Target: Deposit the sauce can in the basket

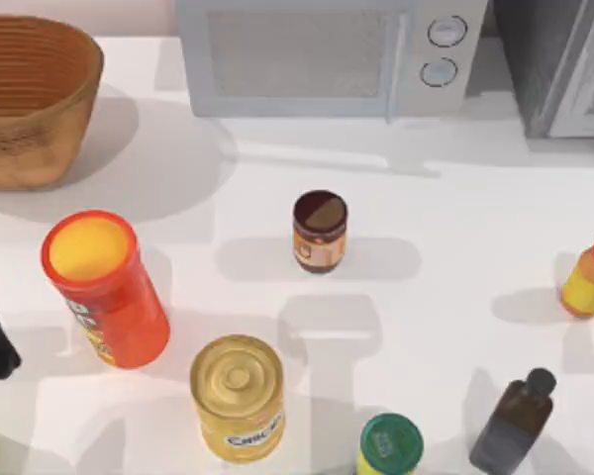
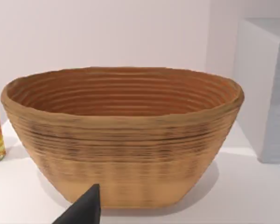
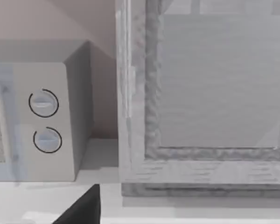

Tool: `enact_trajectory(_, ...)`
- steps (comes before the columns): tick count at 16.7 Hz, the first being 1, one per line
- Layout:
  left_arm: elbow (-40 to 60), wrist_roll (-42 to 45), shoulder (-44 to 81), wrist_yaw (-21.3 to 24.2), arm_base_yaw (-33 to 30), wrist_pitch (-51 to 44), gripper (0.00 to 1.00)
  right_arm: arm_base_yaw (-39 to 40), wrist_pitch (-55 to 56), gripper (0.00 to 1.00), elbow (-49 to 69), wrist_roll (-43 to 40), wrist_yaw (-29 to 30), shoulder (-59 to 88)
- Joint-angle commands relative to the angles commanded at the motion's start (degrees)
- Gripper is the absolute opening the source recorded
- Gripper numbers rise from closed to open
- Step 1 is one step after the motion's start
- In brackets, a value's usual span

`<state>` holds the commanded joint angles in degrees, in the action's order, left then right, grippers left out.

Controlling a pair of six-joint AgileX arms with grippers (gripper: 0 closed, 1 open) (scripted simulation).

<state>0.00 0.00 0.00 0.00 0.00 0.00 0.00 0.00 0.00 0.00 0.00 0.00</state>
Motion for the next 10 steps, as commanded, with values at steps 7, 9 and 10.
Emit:
enact_trajectory(7,8.3,5.7,8.6,5.2,-3.5,-1.1,1.00,0.0,0.0,1.00,0.0,0.0,0.0,0.0)
enact_trajectory(9,15.1,10.3,16.2,9.3,-6.3,-2.2,1.00,0.0,0.0,1.00,0.0,0.0,0.0,0.0)
enact_trajectory(10,19.0,12.8,20.9,11.5,-7.8,-2.8,1.00,0.0,0.0,1.00,0.0,0.0,0.0,0.0)
